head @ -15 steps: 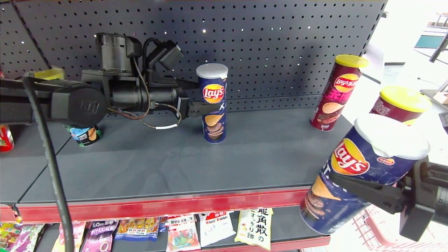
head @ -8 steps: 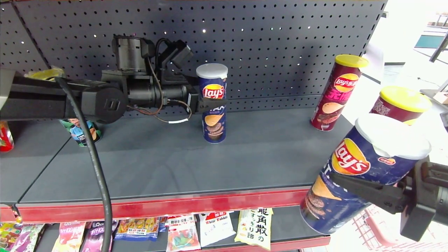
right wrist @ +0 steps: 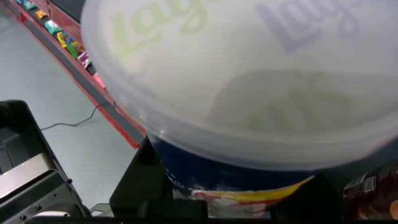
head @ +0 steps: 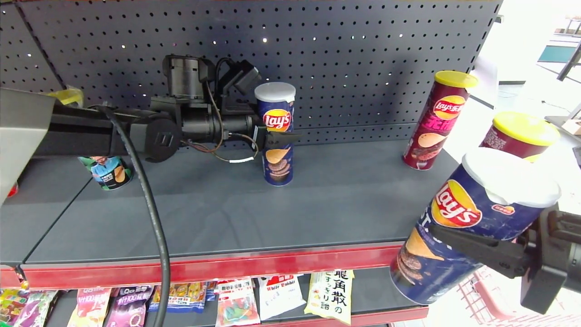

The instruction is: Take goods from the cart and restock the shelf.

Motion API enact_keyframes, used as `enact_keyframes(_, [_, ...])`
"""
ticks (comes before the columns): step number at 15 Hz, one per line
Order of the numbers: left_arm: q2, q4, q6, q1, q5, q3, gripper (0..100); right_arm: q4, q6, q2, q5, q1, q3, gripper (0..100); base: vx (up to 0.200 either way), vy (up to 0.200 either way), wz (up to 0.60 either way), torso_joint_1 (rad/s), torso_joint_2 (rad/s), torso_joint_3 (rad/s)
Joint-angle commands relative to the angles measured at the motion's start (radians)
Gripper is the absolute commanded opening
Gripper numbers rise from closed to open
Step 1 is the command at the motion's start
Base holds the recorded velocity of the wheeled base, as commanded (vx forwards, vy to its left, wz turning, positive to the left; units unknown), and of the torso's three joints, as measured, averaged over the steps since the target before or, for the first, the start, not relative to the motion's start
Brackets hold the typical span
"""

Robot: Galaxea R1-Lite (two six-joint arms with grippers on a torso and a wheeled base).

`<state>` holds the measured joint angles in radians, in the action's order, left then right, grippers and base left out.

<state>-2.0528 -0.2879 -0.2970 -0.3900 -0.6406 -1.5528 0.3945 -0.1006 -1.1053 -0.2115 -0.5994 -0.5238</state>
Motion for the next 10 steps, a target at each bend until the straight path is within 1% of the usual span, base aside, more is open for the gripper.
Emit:
enact_keyframes(1, [-0.015, -0.001, 0.002, -0.001, -0.002, -0.009, 0, 0.000, -0.001, 0.002, -0.002, 0.006, 0.001, 0, 0.000, 0.000, 0.00, 0.000, 0.00, 0.000])
enact_keyframes(3, [-0.015, 0.001, 0.016, -0.007, -0.004, -0.006, 0, 0.000, -0.001, 0.001, -0.002, 0.010, 0.001, 0, 0.000, 0.000, 0.00, 0.000, 0.00, 0.000])
enact_keyframes(6, [-0.003, 0.001, 0.016, -0.007, -0.007, 0.022, 0, 0.000, -0.001, 0.001, -0.002, 0.012, -0.001, 0, 0.000, 0.000, 0.00, 0.000, 0.00, 0.000])
enact_keyframes(8, [0.089, 0.001, 0.018, -0.007, -0.042, 0.154, 0, 0.000, -0.001, -0.002, -0.003, 0.012, -0.002, 0, 0.000, 0.000, 0.00, 0.000, 0.00, 0.000])
enact_keyframes(9, [0.143, 0.001, 0.019, -0.010, -0.051, 0.227, 0, 0.000, -0.001, -0.007, -0.005, 0.010, -0.005, 0, 0.000, 0.000, 0.00, 0.000, 0.00, 0.000])
enact_keyframes(10, [0.183, 0.001, 0.022, -0.012, -0.059, 0.280, 0, 0.000, -0.001, -0.008, -0.005, 0.012, -0.007, 0, 0.000, 0.000, 0.00, 0.000, 0.00, 0.000])
